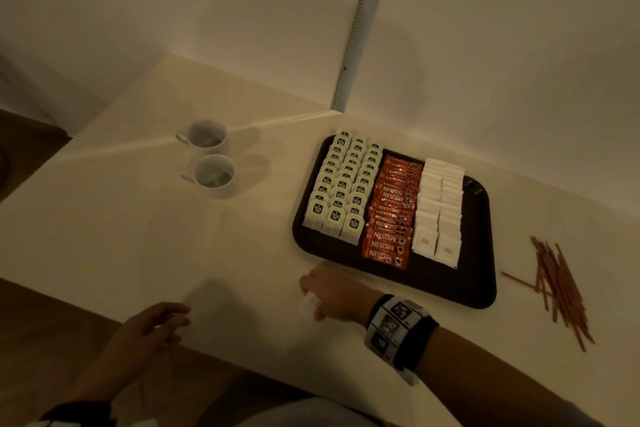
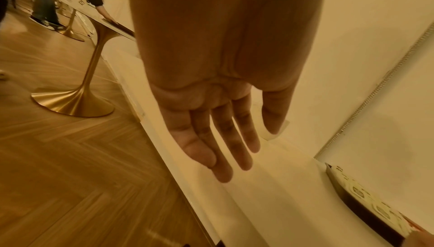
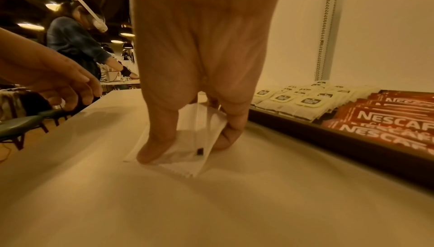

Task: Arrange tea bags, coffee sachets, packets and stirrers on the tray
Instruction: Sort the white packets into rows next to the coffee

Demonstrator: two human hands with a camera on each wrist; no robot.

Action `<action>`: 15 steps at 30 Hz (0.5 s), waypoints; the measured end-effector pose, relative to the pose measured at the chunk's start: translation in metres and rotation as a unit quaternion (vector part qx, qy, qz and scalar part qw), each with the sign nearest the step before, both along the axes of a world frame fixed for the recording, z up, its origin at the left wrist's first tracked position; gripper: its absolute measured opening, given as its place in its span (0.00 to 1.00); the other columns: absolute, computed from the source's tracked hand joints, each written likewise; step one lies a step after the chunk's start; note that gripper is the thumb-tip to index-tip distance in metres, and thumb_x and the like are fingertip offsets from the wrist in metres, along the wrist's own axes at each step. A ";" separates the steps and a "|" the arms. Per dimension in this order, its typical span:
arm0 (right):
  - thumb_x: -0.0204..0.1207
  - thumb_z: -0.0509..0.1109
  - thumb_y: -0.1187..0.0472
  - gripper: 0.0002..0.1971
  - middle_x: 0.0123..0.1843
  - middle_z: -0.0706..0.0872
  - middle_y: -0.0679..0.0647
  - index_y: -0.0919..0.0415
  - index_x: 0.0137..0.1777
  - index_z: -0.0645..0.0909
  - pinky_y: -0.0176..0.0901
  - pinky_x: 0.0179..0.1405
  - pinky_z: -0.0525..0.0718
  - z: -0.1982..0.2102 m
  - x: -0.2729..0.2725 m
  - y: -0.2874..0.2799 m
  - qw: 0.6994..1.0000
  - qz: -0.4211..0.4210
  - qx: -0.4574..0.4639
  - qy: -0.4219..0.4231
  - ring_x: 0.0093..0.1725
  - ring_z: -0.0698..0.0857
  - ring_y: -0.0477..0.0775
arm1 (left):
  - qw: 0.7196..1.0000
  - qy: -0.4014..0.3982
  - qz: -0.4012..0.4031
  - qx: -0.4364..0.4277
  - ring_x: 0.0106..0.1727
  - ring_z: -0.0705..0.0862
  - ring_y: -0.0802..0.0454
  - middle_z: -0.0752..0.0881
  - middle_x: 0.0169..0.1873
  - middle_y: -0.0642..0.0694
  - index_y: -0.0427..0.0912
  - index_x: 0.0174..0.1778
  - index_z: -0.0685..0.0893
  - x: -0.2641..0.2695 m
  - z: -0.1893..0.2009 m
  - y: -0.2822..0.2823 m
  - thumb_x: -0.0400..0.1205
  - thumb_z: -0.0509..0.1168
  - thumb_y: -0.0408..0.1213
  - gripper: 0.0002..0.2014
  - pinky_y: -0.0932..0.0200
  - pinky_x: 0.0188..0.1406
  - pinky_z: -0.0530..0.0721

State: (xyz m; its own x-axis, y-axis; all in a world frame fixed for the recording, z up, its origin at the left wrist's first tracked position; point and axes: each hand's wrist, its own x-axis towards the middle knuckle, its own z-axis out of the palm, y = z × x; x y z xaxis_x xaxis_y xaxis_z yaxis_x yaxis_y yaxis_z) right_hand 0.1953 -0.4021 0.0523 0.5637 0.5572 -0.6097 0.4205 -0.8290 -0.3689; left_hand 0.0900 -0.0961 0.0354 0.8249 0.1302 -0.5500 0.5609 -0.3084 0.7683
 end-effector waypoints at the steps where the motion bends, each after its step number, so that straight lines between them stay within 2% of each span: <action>1: 0.73 0.73 0.63 0.20 0.63 0.78 0.59 0.61 0.64 0.74 0.44 0.55 0.74 0.006 0.002 -0.001 1.000 -0.016 0.002 0.019 0.60 0.77 0.58 | 1.000 0.000 -0.010 -0.007 0.44 0.89 0.41 0.90 0.45 0.42 0.44 0.49 0.86 0.008 0.004 -0.007 0.83 0.62 0.31 0.07 0.48 0.45 0.82; 3: 0.75 0.72 0.64 0.22 0.65 0.78 0.59 0.58 0.67 0.72 0.45 0.55 0.79 0.024 0.010 -0.001 0.994 -0.077 0.040 0.071 0.59 0.80 0.57 | 0.999 -0.003 -0.035 -0.032 0.47 0.88 0.41 0.91 0.45 0.45 0.45 0.50 0.85 0.030 0.017 -0.027 0.84 0.63 0.37 0.06 0.47 0.47 0.83; 4: 0.75 0.72 0.64 0.22 0.66 0.77 0.59 0.58 0.68 0.72 0.44 0.54 0.81 0.035 0.015 -0.001 0.989 -0.101 0.072 0.079 0.58 0.80 0.56 | 0.997 -0.009 -0.049 -0.050 0.48 0.88 0.42 0.91 0.44 0.49 0.46 0.51 0.86 0.042 0.027 -0.038 0.82 0.65 0.46 0.09 0.46 0.50 0.83; 6: 0.76 0.71 0.62 0.21 0.65 0.77 0.56 0.59 0.67 0.73 0.39 0.52 0.78 0.063 0.027 -0.004 0.984 -0.111 0.133 0.050 0.56 0.77 0.51 | 0.991 -0.018 -0.081 -0.101 0.50 0.89 0.47 0.90 0.47 0.53 0.48 0.54 0.85 0.069 0.051 -0.065 0.70 0.68 0.65 0.26 0.48 0.51 0.86; 7: 0.76 0.70 0.62 0.19 0.62 0.77 0.53 0.59 0.67 0.73 0.35 0.49 0.75 0.077 0.033 -0.007 0.980 -0.108 0.164 0.042 0.54 0.76 0.47 | 0.984 -0.011 -0.097 -0.147 0.51 0.89 0.49 0.90 0.50 0.53 0.50 0.56 0.85 0.084 0.062 -0.080 0.63 0.69 0.70 0.33 0.49 0.51 0.86; 8: 0.78 0.69 0.62 0.18 0.59 0.76 0.50 0.59 0.66 0.73 0.32 0.46 0.73 0.093 0.038 -0.010 0.974 -0.107 0.195 0.044 0.52 0.76 0.42 | 0.972 0.002 -0.111 -0.205 0.52 0.89 0.48 0.89 0.52 0.53 0.51 0.58 0.84 0.097 0.074 -0.096 0.61 0.70 0.70 0.35 0.48 0.51 0.86; 9: 0.78 0.68 0.62 0.17 0.58 0.76 0.47 0.58 0.66 0.73 0.30 0.44 0.73 0.107 0.042 -0.014 0.968 -0.110 0.221 0.049 0.50 0.76 0.39 | 0.957 0.010 -0.128 -0.261 0.53 0.89 0.46 0.89 0.54 0.52 0.52 0.60 0.83 0.109 0.086 -0.113 0.67 0.69 0.68 0.31 0.46 0.52 0.87; 11: 0.77 0.70 0.62 0.19 0.58 0.78 0.46 0.56 0.67 0.72 0.29 0.48 0.76 0.129 0.047 -0.026 0.958 -0.131 0.252 0.040 0.52 0.78 0.39 | 0.934 0.010 -0.167 -0.314 0.53 0.88 0.48 0.89 0.54 0.51 0.51 0.62 0.82 0.133 0.107 -0.145 0.83 0.62 0.50 0.14 0.46 0.53 0.87; 12: 0.75 0.72 0.61 0.20 0.57 0.80 0.44 0.53 0.66 0.72 0.29 0.50 0.77 0.137 0.049 -0.032 0.954 -0.151 0.258 0.024 0.52 0.79 0.39 | 0.924 0.010 -0.180 -0.338 0.52 0.88 0.49 0.89 0.53 0.49 0.50 0.60 0.84 0.143 0.115 -0.159 0.83 0.63 0.44 0.12 0.49 0.52 0.86; 15: 0.66 0.80 0.59 0.23 0.53 0.84 0.43 0.51 0.59 0.75 0.32 0.48 0.81 0.152 0.053 -0.054 0.923 -0.230 0.303 -0.059 0.50 0.82 0.35 | 0.886 0.059 -0.195 -0.416 0.52 0.84 0.46 0.86 0.53 0.40 0.45 0.56 0.88 0.167 0.134 -0.194 0.72 0.73 0.46 0.18 0.49 0.53 0.81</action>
